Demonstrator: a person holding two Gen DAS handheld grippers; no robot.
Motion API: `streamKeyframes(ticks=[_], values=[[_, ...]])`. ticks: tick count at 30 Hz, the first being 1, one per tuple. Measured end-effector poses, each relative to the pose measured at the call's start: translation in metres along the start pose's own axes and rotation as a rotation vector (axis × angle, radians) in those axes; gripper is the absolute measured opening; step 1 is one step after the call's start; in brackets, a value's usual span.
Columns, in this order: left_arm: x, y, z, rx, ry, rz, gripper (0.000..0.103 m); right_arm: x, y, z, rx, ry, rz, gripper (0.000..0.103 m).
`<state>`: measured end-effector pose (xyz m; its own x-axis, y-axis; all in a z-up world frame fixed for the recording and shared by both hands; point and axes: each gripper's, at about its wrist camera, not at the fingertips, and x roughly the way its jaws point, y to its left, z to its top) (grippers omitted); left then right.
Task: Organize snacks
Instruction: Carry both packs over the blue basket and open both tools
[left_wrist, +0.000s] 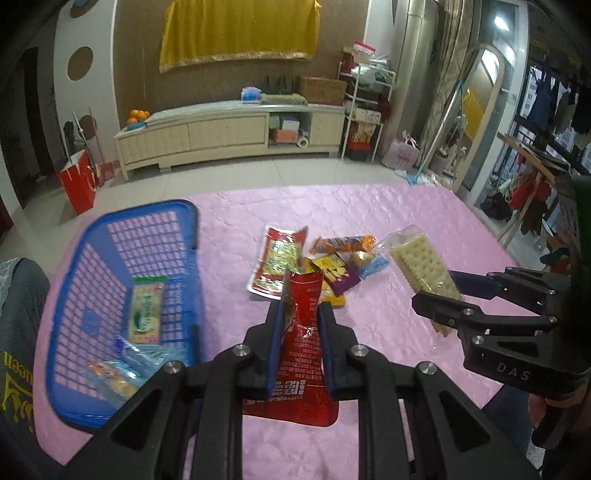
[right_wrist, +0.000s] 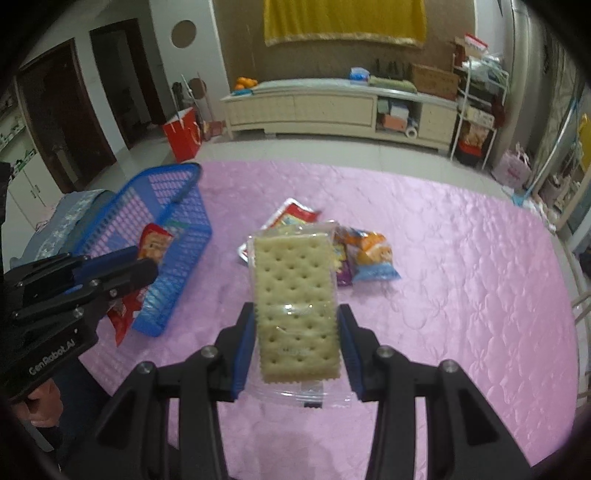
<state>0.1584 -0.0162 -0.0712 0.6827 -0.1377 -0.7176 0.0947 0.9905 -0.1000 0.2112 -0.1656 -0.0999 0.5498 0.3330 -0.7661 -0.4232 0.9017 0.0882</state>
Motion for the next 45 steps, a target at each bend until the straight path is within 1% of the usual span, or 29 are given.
streamKeyframes(ticks=[6, 11, 15, 21, 27, 31, 37, 45], values=[[-0.027, 0.031, -0.003, -0.028, -0.034, 0.024, 0.018, -0.012, 0.035, 0.013, -0.035, -0.042, 0.034, 0.048], [-0.044, 0.059, -0.006, -0.043, -0.054, 0.054, 0.018, -0.017, 0.064, 0.02, -0.074, -0.056, 0.058, 0.048], [-0.055, 0.08, -0.011, -0.06, -0.064, 0.074, 0.018, -0.015, 0.089, 0.027, -0.109, -0.058, 0.077, 0.048], [-0.065, 0.113, -0.016, -0.086, -0.067, 0.112, 0.018, -0.002, 0.123, 0.036, -0.155, -0.042, 0.118, 0.048], [-0.065, 0.141, -0.015, -0.108, -0.056, 0.139, 0.018, 0.016, 0.155, 0.048, -0.187, -0.019, 0.157, 0.048], [-0.06, 0.156, -0.012, -0.117, -0.047, 0.15, 0.018, 0.032, 0.171, 0.055, -0.2, 0.002, 0.164, 0.048], [-0.05, 0.175, -0.01, -0.138, -0.031, 0.155, 0.018, 0.058, 0.181, 0.063, -0.2, 0.055, 0.173, 0.048], [-0.031, 0.197, -0.007, -0.164, -0.004, 0.155, 0.018, 0.089, 0.191, 0.074, -0.212, 0.094, 0.14, 0.048]])
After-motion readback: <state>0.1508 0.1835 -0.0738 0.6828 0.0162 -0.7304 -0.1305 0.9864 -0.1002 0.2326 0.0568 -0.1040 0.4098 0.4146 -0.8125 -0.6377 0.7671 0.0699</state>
